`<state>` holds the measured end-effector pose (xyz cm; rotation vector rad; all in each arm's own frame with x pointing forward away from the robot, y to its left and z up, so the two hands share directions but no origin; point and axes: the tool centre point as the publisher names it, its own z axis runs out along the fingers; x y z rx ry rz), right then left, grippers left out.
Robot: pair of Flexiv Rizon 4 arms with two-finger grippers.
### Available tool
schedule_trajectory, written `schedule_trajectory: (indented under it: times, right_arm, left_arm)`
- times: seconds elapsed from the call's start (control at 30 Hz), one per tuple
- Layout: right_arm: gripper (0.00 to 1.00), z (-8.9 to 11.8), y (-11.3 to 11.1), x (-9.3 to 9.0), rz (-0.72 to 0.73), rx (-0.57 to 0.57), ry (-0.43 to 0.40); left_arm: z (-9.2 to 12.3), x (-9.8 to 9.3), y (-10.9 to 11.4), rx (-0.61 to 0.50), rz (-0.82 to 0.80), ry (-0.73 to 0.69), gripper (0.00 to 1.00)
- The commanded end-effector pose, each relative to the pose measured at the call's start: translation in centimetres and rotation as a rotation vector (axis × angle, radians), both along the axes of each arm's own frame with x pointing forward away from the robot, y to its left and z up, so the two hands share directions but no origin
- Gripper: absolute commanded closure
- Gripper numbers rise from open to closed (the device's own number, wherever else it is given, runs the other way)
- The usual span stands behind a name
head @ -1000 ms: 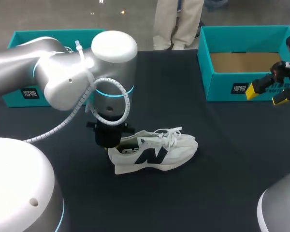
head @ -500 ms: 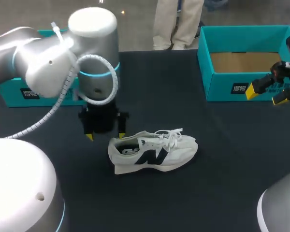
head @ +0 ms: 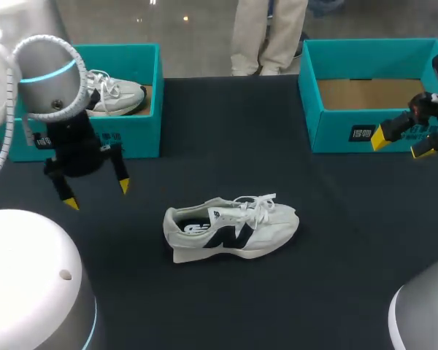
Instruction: Take the shoe out of the shoebox, open the shoe tongue, remove and reinsert the insole, then place the shoe into the shoebox
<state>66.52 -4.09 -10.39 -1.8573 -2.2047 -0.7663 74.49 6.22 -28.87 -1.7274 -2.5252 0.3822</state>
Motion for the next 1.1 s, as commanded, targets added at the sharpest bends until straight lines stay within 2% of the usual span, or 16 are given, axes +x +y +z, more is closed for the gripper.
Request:
schedule_trajectory:
  times: [0.03,0.5,0.63,0.77,0.8,0.87,1.03,1.1]
  right_arm:
    - [0.00,0.0,0.1,0.3,0.001,-0.002,0.005]
    - [0.00,0.0,0.1,0.3,0.001,-0.002,0.005]
    - [0.00,0.0,0.1,0.3,0.001,-0.002,0.005]
    - [0.00,0.0,0.1,0.3,0.001,-0.002,0.005]
    - [0.00,0.0,0.1,0.3,0.001,-0.002,0.005]
    - [0.00,0.0,0.1,0.3,0.001,-0.002,0.005]
    - [0.00,0.0,0.1,0.3,0.001,-0.002,0.005]
    - [0.00,0.0,0.1,0.3,0.001,-0.002,0.005]
  left_arm:
    - [-0.1,-1.1,2.2,-0.150,0.037,-0.062,0.00]
    - [-0.1,-1.1,2.2,-0.150,0.037,-0.062,0.00]
    - [1.0,-1.0,2.4,-0.349,0.145,-0.012,0.00]
    - [1.4,-1.3,3.1,-0.519,0.331,0.049,0.00]
    - [1.4,-1.4,3.4,-0.562,0.365,0.101,0.00]
    - [1.2,-1.8,3.8,-0.619,0.453,0.102,0.00]
    - [0.6,-3.0,4.6,-0.765,0.589,0.208,0.00]
    - [0.3,-3.3,4.8,-0.781,0.658,0.234,0.00]
